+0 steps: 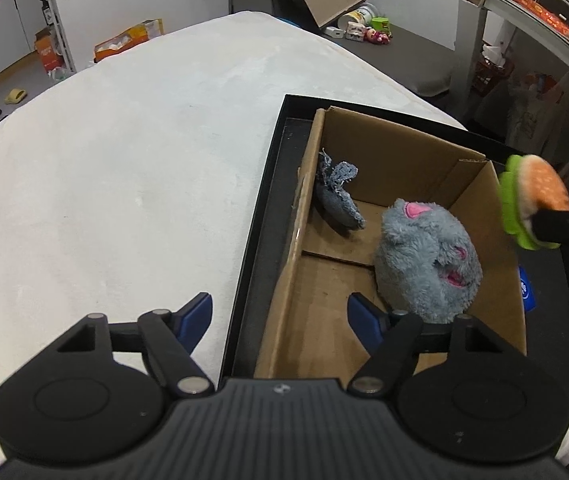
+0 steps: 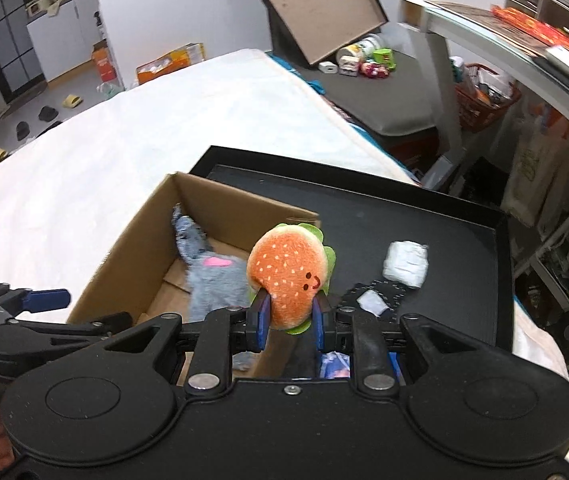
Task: Organize soft objects
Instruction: 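Carry the burger plush with the right gripper and release it into the box, then move the right gripper to the blue tissue pack and grasp it, then carry the blue tissue pack with the right gripper and drop it into the box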
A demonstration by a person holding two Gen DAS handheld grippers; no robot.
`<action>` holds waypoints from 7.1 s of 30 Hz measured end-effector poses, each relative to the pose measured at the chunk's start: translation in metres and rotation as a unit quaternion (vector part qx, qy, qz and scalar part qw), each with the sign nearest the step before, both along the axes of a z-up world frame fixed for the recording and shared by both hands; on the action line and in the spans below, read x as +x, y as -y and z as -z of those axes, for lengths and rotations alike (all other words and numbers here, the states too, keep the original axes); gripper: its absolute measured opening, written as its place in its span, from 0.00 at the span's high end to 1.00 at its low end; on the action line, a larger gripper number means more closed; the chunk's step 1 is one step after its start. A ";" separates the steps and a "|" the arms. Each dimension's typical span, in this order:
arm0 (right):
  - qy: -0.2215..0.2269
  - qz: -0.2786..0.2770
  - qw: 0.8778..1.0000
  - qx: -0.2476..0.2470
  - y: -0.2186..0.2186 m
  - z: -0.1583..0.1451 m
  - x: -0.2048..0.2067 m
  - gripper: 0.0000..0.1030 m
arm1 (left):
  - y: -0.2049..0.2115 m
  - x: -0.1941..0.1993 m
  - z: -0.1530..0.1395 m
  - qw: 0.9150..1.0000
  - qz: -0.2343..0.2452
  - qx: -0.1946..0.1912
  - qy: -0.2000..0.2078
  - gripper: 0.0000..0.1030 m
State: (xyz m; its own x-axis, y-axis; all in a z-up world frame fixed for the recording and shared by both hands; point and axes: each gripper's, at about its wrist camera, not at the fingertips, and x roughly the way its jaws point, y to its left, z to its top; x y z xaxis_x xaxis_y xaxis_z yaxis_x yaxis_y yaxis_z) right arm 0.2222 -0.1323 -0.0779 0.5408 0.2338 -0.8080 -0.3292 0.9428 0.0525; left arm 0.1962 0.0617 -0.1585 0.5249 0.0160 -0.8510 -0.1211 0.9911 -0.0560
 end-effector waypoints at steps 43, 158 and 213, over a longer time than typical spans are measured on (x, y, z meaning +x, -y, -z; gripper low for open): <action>-0.027 -0.049 0.998 0.010 -0.055 0.013 0.010 0.54 | -0.015 0.004 0.012 0.999 0.001 -0.045 -0.018 0.73; 0.015 0.003 1.000 -0.011 0.035 0.014 -0.005 0.31 | 0.017 0.010 -0.006 1.000 0.000 0.016 -0.004 0.23; 0.041 0.082 0.995 0.026 -0.002 0.012 0.000 0.11 | -0.019 0.011 0.016 0.997 -0.008 -0.077 -0.013 0.80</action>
State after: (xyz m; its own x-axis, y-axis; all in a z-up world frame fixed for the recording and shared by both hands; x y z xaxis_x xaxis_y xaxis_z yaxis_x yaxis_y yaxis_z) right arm 0.2227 -0.1304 -0.0896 0.6381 0.1781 -0.7491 -0.1769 0.9808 0.0824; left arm 0.2076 0.0809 -0.1743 0.5033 -0.1082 -0.8573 -0.1396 0.9689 -0.2043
